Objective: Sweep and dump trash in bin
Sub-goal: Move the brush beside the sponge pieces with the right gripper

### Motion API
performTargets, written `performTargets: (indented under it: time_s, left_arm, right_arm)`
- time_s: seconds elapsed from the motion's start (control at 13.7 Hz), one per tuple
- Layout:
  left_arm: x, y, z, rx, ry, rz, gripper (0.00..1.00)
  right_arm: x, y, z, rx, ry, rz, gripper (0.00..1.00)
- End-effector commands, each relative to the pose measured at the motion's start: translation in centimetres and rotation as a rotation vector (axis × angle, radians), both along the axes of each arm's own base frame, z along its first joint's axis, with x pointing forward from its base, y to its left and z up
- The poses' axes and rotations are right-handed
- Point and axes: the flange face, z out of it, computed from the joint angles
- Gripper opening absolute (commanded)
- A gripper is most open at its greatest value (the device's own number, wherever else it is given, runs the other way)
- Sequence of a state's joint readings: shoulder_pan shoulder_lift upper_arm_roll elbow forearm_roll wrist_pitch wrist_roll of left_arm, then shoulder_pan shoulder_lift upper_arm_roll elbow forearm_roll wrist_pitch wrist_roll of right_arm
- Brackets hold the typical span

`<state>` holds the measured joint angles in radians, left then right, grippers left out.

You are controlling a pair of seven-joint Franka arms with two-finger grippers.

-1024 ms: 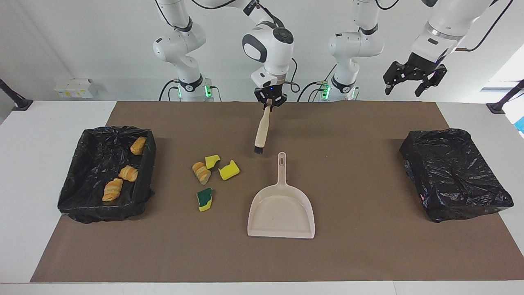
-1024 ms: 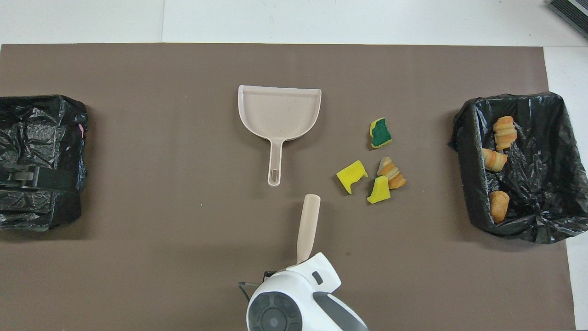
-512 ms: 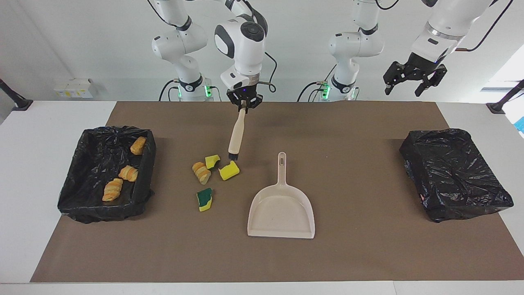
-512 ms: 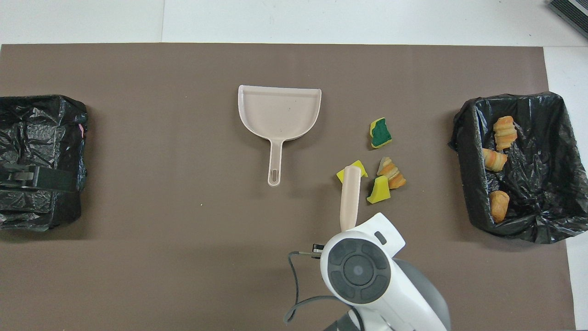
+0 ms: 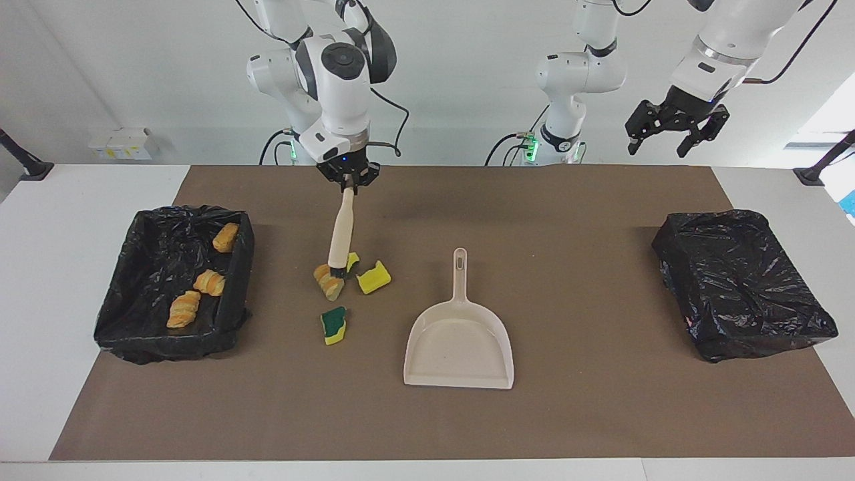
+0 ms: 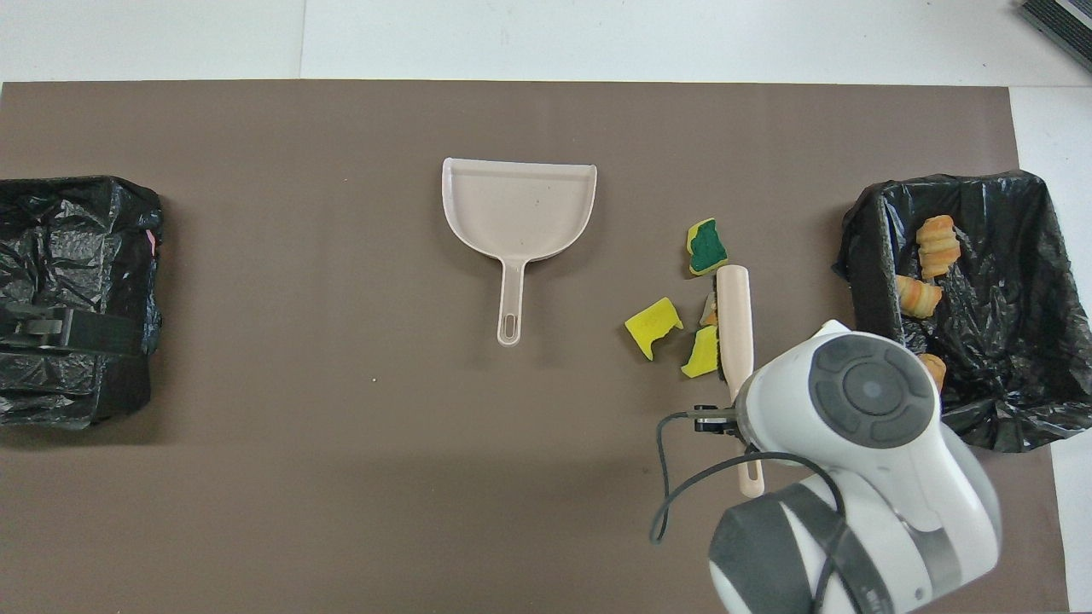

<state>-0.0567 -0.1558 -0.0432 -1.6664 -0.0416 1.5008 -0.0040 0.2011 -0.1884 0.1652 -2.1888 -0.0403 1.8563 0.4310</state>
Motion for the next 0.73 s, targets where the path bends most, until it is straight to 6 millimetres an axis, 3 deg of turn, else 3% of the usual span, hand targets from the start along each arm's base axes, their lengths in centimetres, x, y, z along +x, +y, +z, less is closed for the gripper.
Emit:
performTargets:
  time_s: [0.0,0.29,0.37,0.51,0.66]
  left_arm:
    - [0.0,0.3,0.3,0.008,-0.003,0.009,1.00]
    - [-0.5,0.2,0.0,0.012,0.026,0.005,1.00]
    - [-0.9,-0.9,0.0,0.013,0.035,-0.008,1.00]
    - [-0.4,-4.9,0.0,-0.001,-0.029,-0.053,1.00]
    - [0.9,-10.3,-1.9,-0.034,-0.109,-0.114,1.00]
  right_arm:
    - [0.0,-3.4,-0.5,0.009,0.021,0.043,0.00]
    - [0.9,-7.7,-1.3,0.042,0.039,0.084,0.00]
    - [1.1,-8.4,-1.5,0.047,0.043,0.093,0.00]
    - [1.0,-9.0,-2.6,0.053,0.053,0.121,0.00]
    - [0.9,-9.6,-3.4,0.059,0.073,0.140,0.00]
